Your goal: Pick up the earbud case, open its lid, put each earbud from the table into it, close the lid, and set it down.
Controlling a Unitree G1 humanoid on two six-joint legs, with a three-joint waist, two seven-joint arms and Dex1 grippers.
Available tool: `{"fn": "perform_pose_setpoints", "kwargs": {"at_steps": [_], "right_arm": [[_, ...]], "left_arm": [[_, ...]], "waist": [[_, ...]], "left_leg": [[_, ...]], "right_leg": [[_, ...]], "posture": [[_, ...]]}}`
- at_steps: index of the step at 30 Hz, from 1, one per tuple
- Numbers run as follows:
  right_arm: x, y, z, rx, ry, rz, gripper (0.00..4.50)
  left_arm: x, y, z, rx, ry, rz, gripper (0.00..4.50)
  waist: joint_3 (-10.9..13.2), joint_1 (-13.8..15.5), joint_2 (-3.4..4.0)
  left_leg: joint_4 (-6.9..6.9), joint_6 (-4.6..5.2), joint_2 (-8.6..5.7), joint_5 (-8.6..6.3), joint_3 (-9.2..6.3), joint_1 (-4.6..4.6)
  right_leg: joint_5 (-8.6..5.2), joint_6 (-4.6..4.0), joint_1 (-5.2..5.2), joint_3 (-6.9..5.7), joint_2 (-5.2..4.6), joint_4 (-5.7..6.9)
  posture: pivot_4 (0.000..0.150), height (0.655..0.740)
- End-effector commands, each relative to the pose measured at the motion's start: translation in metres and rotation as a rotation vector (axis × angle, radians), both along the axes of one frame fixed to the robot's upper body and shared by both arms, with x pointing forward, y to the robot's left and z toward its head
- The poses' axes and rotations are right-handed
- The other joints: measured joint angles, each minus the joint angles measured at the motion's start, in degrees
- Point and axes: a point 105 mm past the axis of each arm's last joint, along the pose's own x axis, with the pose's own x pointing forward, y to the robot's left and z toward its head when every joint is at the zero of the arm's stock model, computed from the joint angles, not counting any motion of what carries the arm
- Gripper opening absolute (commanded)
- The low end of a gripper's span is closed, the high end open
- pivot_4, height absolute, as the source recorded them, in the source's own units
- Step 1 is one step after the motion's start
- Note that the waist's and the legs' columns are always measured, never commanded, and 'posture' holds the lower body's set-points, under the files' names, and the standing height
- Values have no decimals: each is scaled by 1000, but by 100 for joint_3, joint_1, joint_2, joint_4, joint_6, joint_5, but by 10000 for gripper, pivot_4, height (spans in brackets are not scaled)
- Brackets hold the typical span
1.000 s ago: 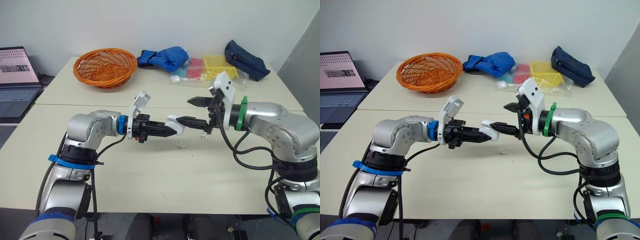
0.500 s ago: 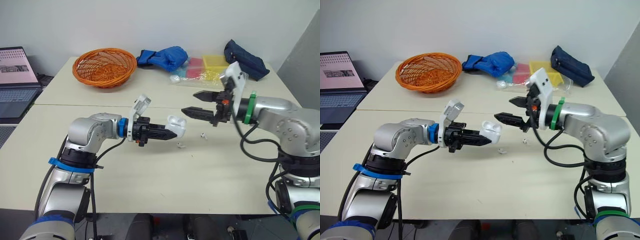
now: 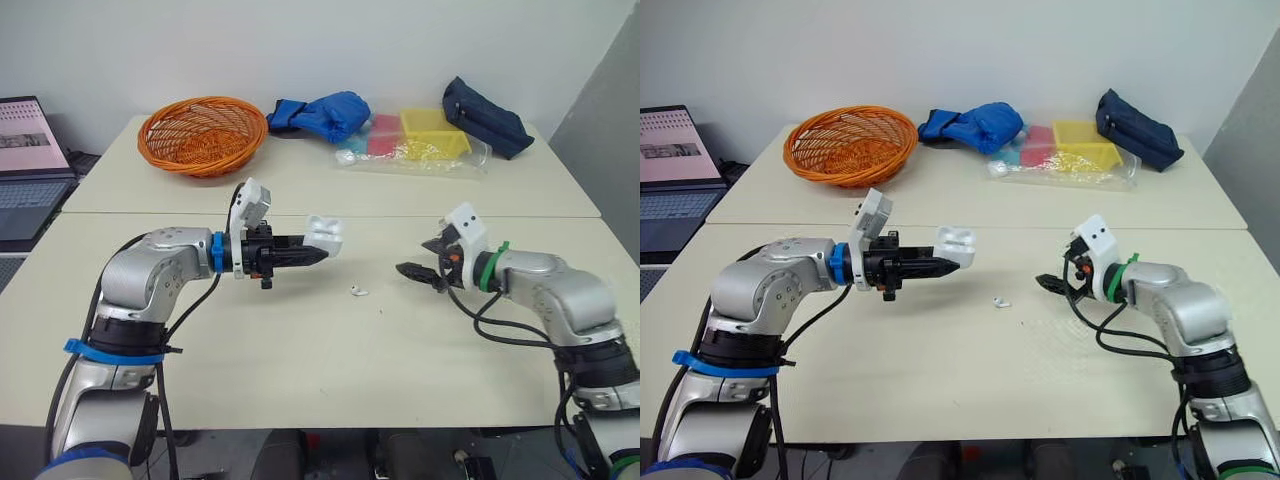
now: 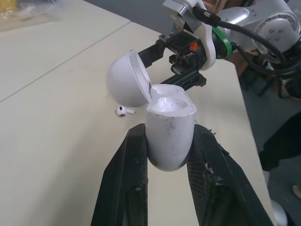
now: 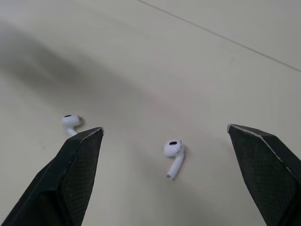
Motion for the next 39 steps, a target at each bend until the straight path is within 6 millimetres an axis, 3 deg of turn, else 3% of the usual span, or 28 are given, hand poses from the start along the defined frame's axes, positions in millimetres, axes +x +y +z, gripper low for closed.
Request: {"fn": "perform_pose_setpoints", "kwargs": {"at_steps": [1,5,12,20,23,28,34,39], "right_arm": [[16,3,-19,-16,-41,-52,44181],[24,-6,-32,-69,-57,-72,44181],[18,3,-39,-41,-73,-51,44181],[-7,28,18,11,-208,150,44181],[-23,41,23,62,-147,262,44181],[-36,64,3,69,-47,414,44181],[-13,78,-27,-35,-75,400,44181],[-12,84,-38,-43,-78,435,44181]], "left_arm": [[-8,-4,9,-14,-66,13,7456],[-10,-3,10,-6,-79,26,7456],[-11,0,10,2,-81,35,7456],[-10,4,11,12,-80,43,7456],[-9,6,10,19,-80,43,7456],[-8,7,10,28,-82,48,7456],[-12,10,9,39,-78,56,7456],[-14,11,7,42,-70,61,7456]], "waist": [[2,3,0],[5,37,-1],[5,25,-1],[6,23,1],[6,24,0],[6,22,1],[6,14,1],[6,22,0]], "left_leg": [[0,0,0,0,-1,-1],[6,0,-3,1,-2,-4],[11,0,-4,0,-3,2],[7,-1,-3,0,-3,0],[6,-1,-2,0,-8,1],[6,-1,-1,0,-8,1],[8,0,-2,0,-6,2],[6,-1,-3,0,-4,-2]], "right_leg": [[0,0,0,0,0,1],[1,0,-1,-4,-1,6],[3,4,7,-4,-2,4],[2,2,4,-4,-1,4],[2,2,6,-10,-1,4],[1,1,6,-9,-1,4],[2,1,5,-9,-1,5],[1,2,5,-8,-2,-2]], "posture": [[1500,7400],[1500,7400],[1500,7400],[1500,7400],[1500,7400],[1500,7400],[1500,7400],[1500,7400]]}}
